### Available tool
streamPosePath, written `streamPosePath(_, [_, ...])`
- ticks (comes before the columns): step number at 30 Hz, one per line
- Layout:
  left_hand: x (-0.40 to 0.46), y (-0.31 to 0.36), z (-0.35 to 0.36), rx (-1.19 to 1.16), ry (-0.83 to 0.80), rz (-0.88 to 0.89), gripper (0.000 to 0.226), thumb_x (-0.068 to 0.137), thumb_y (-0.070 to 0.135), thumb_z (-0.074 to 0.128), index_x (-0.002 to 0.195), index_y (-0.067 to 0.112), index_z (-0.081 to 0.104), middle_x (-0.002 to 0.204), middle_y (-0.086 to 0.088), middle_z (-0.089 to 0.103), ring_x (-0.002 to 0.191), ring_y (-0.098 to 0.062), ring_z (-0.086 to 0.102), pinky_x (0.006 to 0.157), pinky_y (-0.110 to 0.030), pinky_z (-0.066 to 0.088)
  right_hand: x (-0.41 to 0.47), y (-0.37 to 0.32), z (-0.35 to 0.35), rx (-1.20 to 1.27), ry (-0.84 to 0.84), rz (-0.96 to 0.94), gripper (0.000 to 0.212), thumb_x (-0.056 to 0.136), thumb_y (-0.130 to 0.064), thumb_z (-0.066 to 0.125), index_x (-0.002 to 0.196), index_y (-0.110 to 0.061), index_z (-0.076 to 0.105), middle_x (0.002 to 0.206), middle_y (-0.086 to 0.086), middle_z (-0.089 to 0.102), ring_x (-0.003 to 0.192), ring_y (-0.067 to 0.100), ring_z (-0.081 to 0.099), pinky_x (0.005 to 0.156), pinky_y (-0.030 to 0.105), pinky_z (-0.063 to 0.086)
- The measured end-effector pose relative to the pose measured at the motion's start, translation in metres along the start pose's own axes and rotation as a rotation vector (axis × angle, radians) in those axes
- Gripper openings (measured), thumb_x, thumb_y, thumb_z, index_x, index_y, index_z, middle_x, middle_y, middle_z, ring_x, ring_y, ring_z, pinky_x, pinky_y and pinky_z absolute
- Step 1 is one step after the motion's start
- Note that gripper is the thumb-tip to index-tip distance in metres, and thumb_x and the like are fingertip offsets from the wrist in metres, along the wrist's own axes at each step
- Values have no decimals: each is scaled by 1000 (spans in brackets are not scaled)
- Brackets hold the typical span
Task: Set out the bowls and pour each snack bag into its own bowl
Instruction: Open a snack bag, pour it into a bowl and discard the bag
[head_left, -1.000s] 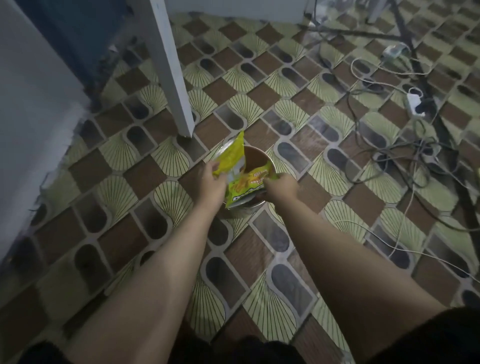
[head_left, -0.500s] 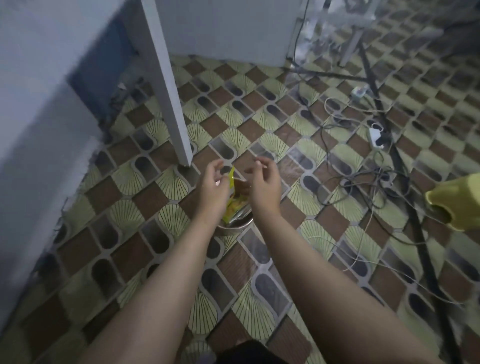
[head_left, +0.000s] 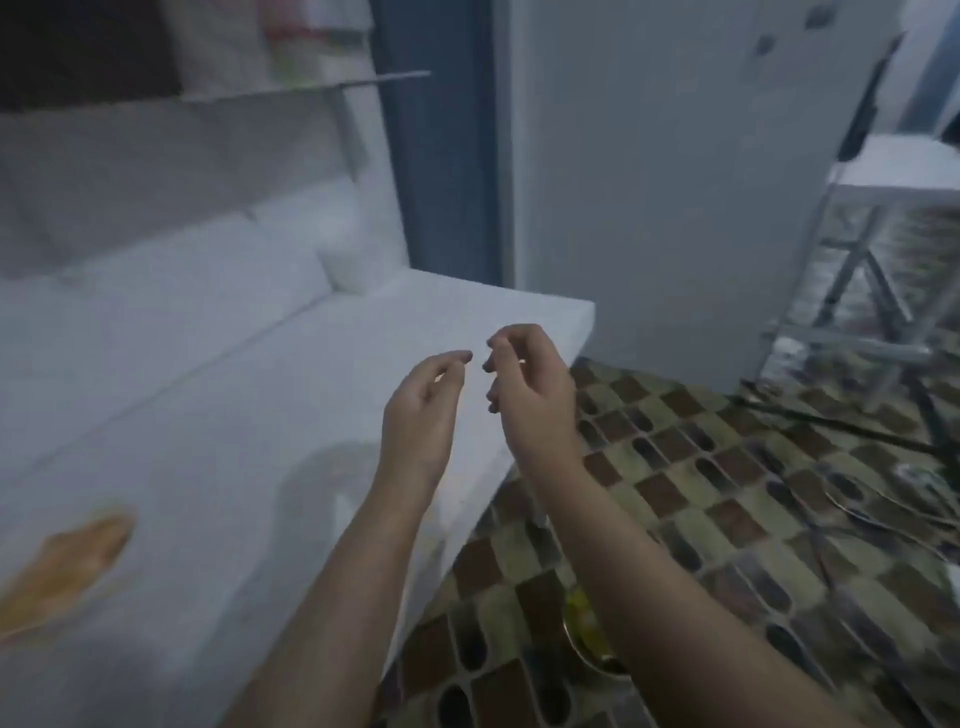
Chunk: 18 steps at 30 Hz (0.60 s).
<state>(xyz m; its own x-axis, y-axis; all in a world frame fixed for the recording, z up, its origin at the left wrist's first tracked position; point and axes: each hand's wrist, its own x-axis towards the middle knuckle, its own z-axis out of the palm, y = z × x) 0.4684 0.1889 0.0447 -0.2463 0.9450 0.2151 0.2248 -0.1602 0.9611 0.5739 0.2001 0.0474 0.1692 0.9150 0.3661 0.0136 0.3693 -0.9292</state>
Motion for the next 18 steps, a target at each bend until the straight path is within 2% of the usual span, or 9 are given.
streamPosePath(2, [0,13,-53,15,124,23,22,98,27,49,107,35,67,113,21,66,111,-7,61,101,-41,49,-4,-22,42,25,-82,-22,13,101,-19,50,93,-16,60,80,-4,65,68,15,59,61,32,53])
streamPosePath(6, [-7,24,-150,41,336,22,22,94,19,51,105,30,67,106,22,65,106,-5,62,97,-34,50,-21,-51,125,79,-192,-29,14,99,-21,50,90,-18,60,76,-4,65,68,13,57,65,40,54])
streamPosePath(9, [-17,22,-221,98,487,32,23,93,14,52,106,29,63,107,18,64,96,2,59,83,-24,48,-42,-64,190,107,-284,-36,13,99,-22,50,91,-20,60,76,-4,65,67,12,57,66,40,54])
streamPosePath(12, [-31,10,-285,181,620,-11,24,92,10,51,110,25,59,110,10,62,87,7,55,70,-13,40,-66,-68,248,118,-381,-50,12,99,-22,50,93,-18,59,76,-2,65,63,12,55,61,39,53])
streamPosePath(15, [-50,-7,-345,275,721,-65,23,92,9,51,109,25,55,113,6,61,87,4,54,69,-13,39,-96,-69,301,113,-501,-78,12,100,-22,50,94,-18,59,76,1,65,57,12,52,57,38,52])
streamPosePath(18, [-69,-26,-397,371,820,-116,24,90,9,50,110,21,57,114,3,61,95,-11,57,76,-22,40,-128,-70,346,100,-612,-92,14,101,-24,48,94,-19,58,79,6,66,58,14,52,58,35,49])
